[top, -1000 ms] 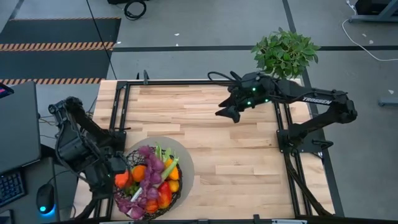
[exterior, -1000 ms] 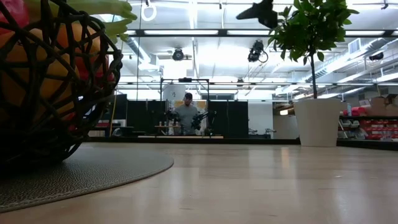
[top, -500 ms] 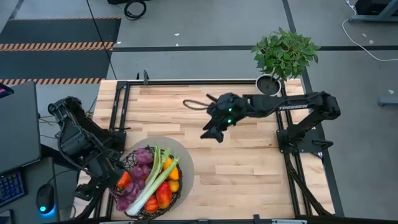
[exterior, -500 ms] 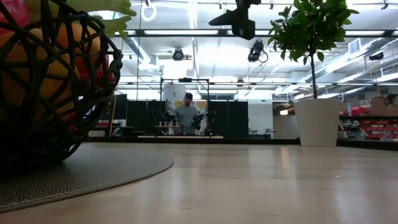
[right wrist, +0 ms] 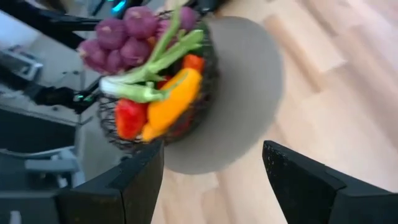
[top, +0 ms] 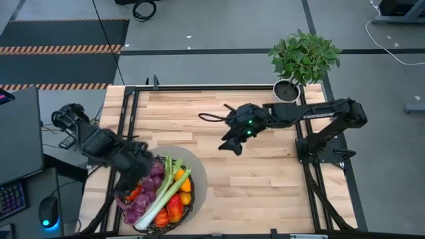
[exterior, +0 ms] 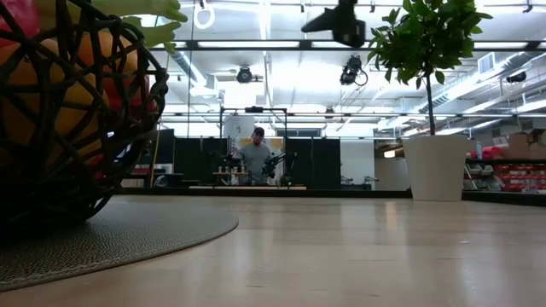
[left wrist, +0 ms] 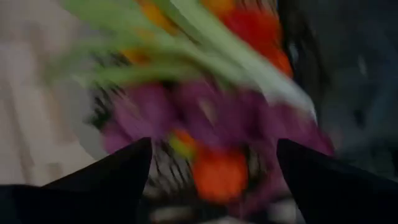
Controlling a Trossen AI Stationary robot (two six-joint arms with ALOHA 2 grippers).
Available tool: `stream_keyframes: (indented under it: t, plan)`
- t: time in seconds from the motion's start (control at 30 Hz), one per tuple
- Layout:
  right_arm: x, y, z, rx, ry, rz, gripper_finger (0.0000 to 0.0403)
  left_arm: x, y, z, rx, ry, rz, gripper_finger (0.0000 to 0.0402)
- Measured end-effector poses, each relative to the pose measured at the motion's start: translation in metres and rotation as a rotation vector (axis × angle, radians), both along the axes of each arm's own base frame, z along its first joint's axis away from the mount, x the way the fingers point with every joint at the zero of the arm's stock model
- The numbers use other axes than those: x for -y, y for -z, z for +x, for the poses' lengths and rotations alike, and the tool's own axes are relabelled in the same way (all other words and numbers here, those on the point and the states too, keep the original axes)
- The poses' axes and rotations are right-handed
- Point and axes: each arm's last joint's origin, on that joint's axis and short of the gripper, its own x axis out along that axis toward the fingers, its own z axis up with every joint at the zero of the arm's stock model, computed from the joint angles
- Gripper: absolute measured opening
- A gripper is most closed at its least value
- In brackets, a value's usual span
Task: Build produce basket
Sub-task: Return to Home Position
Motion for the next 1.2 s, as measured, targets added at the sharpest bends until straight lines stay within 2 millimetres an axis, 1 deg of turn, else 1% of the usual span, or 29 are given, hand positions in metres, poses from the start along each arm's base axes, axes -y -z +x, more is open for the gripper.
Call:
stream_keyframes:
  t: [0.07, 0.13, 0.23, 0.33, 0.43, 0.53, 0.6, 0.67, 0.73, 0.77, 0.8, 0.9, 1.03, 1.1, 1.13, 1.2]
  plan:
    - [0.007, -0.005, -0.01, -0.021, 0.039, -0.021, 0.0276, -0.007, -0.003, 0.013, 0.1, -0.121, 0.01, 0.0353]
    - [0.017, -0.013, -0.022, -0.021, 0.089, -0.04, 0.0276, -0.013, -0.008, 0.029, 0.249, -0.239, 0.01, 0.0353]
    - [0.032, -0.028, -0.042, 0.0, 0.138, -0.068, 0.0276, -0.029, -0.022, 0.056, 0.509, -0.418, 0.009, 0.0352]
    - [0.041, -0.039, -0.062, 0.016, 0.142, -0.113, 0.0276, -0.05, -0.038, 0.077, 0.728, -0.541, 0.012, 0.0345]
    - [0.044, -0.047, -0.083, 0.008, 0.114, -0.182, 0.0274, -0.071, -0.047, 0.089, 0.835, -0.583, 0.038, 0.032]
    - [0.046, -0.053, -0.106, -0.017, 0.125, -0.206, 0.026, -0.088, -0.048, 0.093, 0.847, -0.629, 0.067, 0.0267]
    - [0.045, -0.058, -0.122, -0.02, 0.16, -0.172, 0.0243, -0.097, -0.05, 0.091, 0.851, -0.683, 0.052, 0.0211]
    - [0.042, -0.068, -0.136, 0.037, 0.155, -0.185, 0.0223, -0.101, -0.056, 0.087, 0.892, -0.705, 0.037, 0.0138]
    - [0.037, -0.075, -0.149, 0.09, 0.142, -0.22, 0.0199, -0.102, -0.063, 0.082, 0.94, -0.665, 0.063, 0.0057]
    - [0.036, -0.078, -0.156, 0.104, 0.146, -0.24, 0.0187, -0.102, -0.066, 0.078, 0.95, -0.644, 0.075, 0.0029]
    - [0.034, -0.08, -0.162, 0.109, 0.151, -0.259, 0.0173, -0.101, -0.067, 0.074, 0.954, -0.629, 0.088, 0.0018]
    - [0.033, -0.078, -0.178, 0.101, 0.185, -0.3, 0.0128, -0.101, -0.068, 0.06, 0.929, -0.624, 0.165, 0.0009]
    - [0.031, -0.061, -0.192, 0.159, 0.214, -0.253, 0.0061, -0.103, -0.067, 0.04, 0.927, -0.63, 0.246, 0.0005]
    - [0.03, -0.048, -0.196, 0.221, 0.221, -0.2, 0.0028, -0.104, -0.058, 0.03, 0.973, -0.641, 0.219, 0.0003]
    - [0.029, -0.041, -0.197, 0.259, 0.223, -0.176, 0.0015, -0.104, -0.05, 0.025, 1.0, -0.651, 0.193, 0.0003]
    - [0.029, -0.028, -0.198, 0.329, 0.231, -0.137, 0.0009, -0.104, -0.027, 0.013, 1.046, -0.665, 0.141, 0.0003]
